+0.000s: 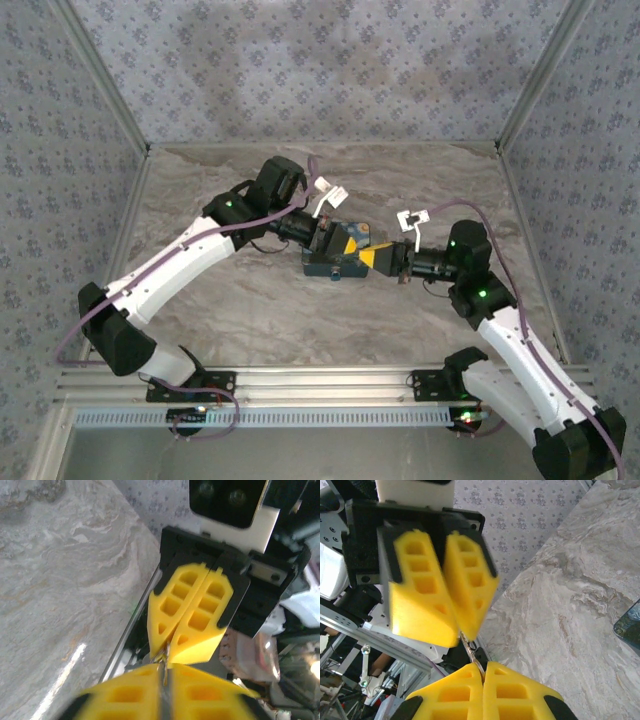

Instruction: Unlock the padlock with the key

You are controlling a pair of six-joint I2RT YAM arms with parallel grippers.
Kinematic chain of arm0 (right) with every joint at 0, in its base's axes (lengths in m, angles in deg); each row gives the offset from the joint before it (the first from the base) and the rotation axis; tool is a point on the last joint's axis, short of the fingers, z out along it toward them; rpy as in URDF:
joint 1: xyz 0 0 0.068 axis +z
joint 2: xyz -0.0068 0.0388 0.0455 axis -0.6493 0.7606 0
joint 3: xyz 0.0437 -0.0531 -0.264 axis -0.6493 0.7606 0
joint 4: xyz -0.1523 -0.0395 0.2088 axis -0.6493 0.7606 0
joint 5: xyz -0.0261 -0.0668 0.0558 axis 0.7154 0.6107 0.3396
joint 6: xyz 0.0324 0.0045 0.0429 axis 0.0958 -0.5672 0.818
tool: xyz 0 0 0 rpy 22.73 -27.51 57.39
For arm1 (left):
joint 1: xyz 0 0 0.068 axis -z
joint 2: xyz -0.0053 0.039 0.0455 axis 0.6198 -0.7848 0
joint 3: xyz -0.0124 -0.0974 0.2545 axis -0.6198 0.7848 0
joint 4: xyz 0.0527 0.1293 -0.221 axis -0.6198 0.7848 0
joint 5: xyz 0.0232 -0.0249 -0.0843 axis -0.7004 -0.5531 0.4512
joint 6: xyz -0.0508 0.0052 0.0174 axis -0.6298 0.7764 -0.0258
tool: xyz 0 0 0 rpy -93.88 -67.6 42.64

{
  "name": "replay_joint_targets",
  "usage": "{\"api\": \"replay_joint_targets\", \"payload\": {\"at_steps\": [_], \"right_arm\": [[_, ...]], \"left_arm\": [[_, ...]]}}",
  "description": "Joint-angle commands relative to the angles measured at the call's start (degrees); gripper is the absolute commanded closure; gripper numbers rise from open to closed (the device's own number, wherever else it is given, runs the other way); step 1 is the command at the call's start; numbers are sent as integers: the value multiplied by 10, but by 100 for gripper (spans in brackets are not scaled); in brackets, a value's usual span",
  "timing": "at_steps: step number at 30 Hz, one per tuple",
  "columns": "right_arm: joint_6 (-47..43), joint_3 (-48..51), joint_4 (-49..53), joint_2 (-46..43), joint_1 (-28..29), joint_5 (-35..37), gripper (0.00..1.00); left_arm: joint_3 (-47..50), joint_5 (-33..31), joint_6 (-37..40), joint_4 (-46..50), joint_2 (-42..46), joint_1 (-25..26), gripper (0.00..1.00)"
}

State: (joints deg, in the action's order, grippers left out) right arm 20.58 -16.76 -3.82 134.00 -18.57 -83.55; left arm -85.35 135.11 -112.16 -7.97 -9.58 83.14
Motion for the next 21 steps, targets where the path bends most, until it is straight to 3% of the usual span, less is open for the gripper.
{"api": "replay_joint_targets", "payload": {"at_steps": [1,3,15,17,21], "right_arm": [[-13,-8,6,-16,5,22,100],[-8,-6,1,-20,4,31,100],[3,-8,-17,-23,13,47,100],[3,-9,-17,-24,15,47,100],[4,-9,-21,-25,17,51,100]], "left_arm": [[7,-15,-11,-42,34,1,66],[14,-16,-17,-50,39,1,62],[22,-7,-32,-76,19,21,65],[23,-6,-32,-78,16,22,71],[22,-5,-33,-81,14,24,93]]}}
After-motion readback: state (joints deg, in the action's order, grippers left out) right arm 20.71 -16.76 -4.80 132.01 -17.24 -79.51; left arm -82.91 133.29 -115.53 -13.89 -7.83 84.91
